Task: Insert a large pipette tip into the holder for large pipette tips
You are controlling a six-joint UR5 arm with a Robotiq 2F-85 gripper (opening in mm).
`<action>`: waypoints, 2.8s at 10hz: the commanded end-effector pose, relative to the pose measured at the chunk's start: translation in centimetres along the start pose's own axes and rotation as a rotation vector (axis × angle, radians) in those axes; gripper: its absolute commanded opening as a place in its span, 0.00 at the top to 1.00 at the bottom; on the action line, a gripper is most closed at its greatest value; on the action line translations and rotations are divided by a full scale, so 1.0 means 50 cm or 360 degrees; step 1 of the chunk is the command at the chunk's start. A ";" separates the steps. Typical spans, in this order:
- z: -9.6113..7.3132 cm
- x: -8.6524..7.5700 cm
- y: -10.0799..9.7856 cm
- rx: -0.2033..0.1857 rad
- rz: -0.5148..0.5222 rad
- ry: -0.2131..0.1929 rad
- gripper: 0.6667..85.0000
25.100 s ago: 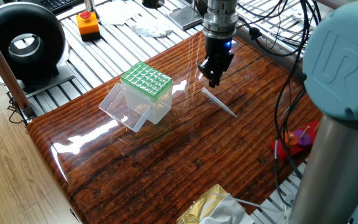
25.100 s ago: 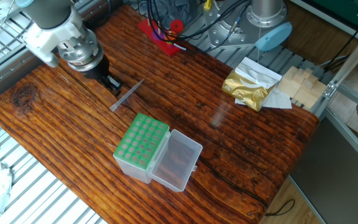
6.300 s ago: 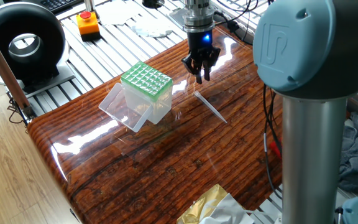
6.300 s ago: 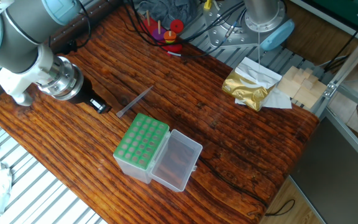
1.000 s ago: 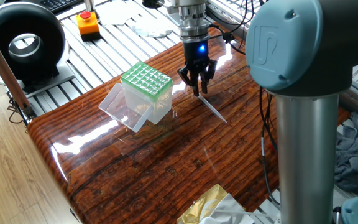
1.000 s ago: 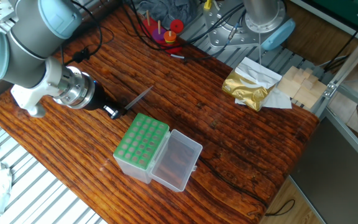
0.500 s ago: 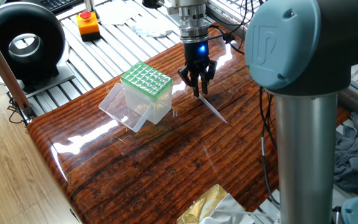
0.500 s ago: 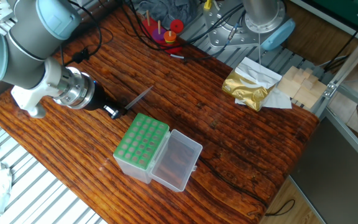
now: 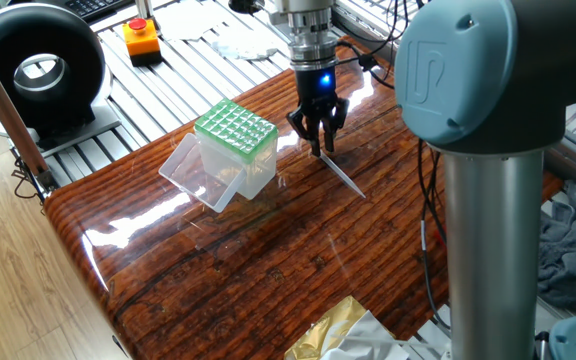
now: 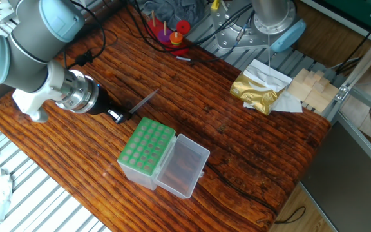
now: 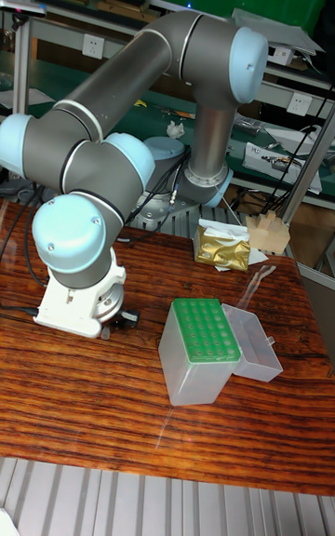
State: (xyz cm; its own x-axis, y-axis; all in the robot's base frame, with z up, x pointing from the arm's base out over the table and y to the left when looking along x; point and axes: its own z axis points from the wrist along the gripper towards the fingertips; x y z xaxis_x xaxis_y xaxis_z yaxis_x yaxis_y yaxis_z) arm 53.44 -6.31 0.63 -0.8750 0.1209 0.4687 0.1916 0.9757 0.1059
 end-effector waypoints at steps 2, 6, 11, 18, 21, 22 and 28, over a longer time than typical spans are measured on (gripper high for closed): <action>0.001 -0.007 0.003 -0.0013 0.0003 -0.0025 0.67; 0.001 -0.007 0.001 -0.0005 0.0034 -0.0027 0.80; -0.006 -0.008 -0.001 0.0028 0.0075 -0.0040 1.00; -0.018 -0.014 0.012 -0.0006 0.0087 -0.0078 1.00; -0.039 0.003 0.019 -0.0013 0.0105 -0.0069 1.00; -0.050 0.009 0.021 -0.0013 0.0110 -0.0069 1.00; -0.164 0.002 0.012 0.0004 0.0061 -0.0220 1.00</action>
State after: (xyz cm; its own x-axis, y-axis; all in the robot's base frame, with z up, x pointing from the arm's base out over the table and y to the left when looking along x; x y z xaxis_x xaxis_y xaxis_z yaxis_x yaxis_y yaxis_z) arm 55.73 -6.70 5.48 -0.9011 0.1857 0.3920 0.2339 0.9691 0.0785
